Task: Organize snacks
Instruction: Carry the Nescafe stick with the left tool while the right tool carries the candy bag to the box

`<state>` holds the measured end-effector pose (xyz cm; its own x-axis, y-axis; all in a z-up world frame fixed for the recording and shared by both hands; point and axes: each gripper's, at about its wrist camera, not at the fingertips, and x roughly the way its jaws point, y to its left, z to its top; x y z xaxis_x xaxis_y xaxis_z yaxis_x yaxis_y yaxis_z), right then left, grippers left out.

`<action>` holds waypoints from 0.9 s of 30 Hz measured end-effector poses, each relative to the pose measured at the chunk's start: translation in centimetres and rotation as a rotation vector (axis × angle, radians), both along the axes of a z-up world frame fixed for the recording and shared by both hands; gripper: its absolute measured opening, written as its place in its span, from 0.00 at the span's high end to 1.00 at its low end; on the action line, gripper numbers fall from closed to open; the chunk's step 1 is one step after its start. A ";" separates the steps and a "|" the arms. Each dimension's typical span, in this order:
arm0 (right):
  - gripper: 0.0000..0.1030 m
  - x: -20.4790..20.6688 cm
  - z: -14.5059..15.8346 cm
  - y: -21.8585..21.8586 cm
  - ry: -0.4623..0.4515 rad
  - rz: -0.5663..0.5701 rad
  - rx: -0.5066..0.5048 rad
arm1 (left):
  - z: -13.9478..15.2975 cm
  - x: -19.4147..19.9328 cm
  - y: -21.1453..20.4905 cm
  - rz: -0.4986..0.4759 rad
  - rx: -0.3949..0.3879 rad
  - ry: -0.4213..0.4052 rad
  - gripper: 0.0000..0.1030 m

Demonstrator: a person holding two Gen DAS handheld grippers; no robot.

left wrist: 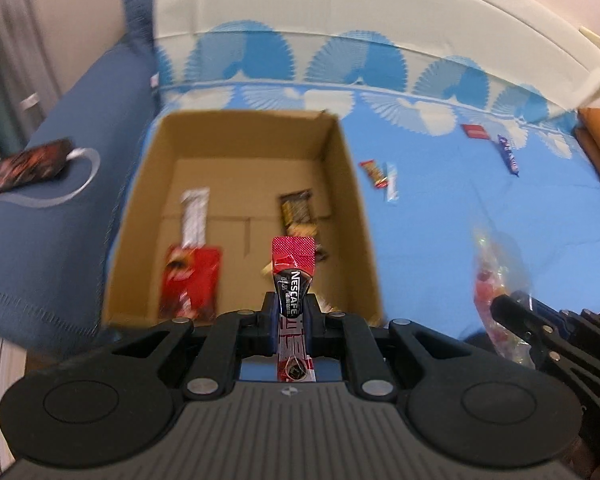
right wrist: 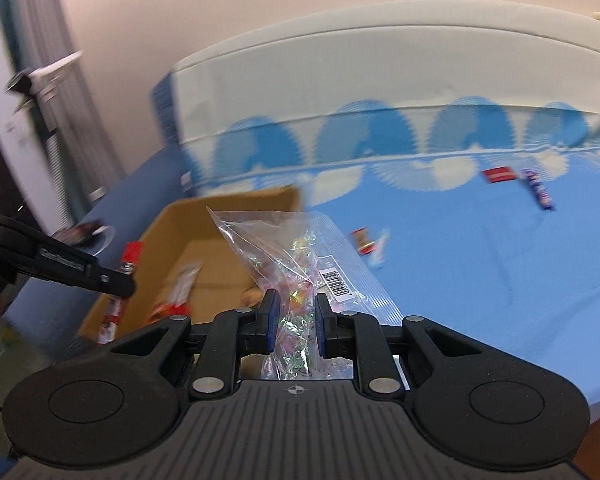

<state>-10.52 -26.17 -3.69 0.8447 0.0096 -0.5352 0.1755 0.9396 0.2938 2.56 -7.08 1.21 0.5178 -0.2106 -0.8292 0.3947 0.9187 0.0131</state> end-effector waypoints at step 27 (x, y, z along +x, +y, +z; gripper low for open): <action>0.81 -0.3 1.7 9.5 0.081 0.135 -0.171 | -0.2 -2.6 7.4 0.063 -0.091 -0.039 0.87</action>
<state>-10.78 -16.63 -1.97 0.7958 0.0230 -0.6051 0.0611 0.9911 0.1180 -0.01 0.35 1.02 0.5642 -0.2499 -0.7869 0.3370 0.9398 -0.0568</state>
